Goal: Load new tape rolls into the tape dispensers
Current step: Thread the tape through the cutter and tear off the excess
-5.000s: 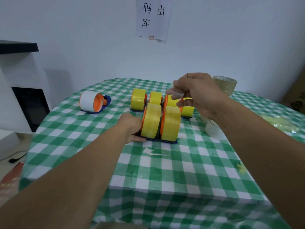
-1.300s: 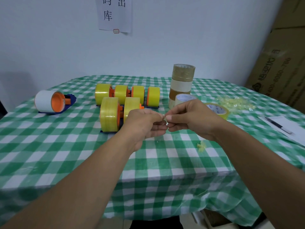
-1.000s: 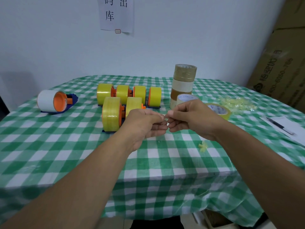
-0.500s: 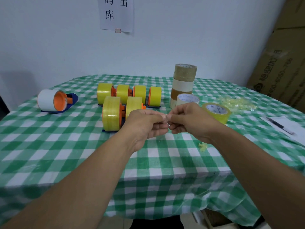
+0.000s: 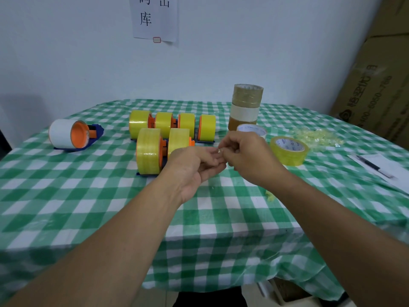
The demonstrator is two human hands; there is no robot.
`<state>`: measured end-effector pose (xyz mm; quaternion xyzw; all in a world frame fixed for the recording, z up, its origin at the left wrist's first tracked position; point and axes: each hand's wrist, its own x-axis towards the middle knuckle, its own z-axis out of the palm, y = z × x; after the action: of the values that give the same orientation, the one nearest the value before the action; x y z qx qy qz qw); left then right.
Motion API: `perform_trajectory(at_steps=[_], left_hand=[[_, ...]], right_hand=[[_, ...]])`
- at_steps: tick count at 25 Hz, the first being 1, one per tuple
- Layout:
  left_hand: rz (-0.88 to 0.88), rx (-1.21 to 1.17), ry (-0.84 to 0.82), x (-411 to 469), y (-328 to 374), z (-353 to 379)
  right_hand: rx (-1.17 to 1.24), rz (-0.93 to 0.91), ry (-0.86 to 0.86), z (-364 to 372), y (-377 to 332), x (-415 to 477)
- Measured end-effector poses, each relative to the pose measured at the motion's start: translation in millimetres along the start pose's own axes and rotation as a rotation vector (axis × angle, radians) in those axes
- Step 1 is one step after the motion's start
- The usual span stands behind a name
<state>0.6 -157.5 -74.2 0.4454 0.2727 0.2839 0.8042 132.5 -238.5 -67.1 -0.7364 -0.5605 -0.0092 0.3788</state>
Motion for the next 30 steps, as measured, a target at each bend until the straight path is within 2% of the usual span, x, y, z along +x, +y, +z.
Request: perform_trajectory(at_steps=[9,13,19,23,26,30], left_hand=[[0.093,0.023,0.082,0.5,-9.4,3.0],[0.094,-0.012,0.099,1.3,-13.4,4.0],[0.137,0.072,0.208,3.5,-12.6,8.1],[0.217,0.105,0.191,2.1,-9.1,12.5],[0.273,0.159,0.172,0.5,-10.3,15.0],[0.227,0.112,0.118,-0.9,-9.3,13.6]], right_hand=[[0.239,0.224,0.030,2.3,-1.9,2.5],[0.348,0.267,0.019,1.3,-3.7,1.9],[0.529,0.264,-0.055,-3.9,-3.9,-1.7],[0.623,0.289,-0.059,-16.9,-2.9,-2.7],[0.604,0.298,-0.029,-21.1,-1.8,-3.9],[0.603,0.291,-0.045,-23.9,1.0,-6.4]])
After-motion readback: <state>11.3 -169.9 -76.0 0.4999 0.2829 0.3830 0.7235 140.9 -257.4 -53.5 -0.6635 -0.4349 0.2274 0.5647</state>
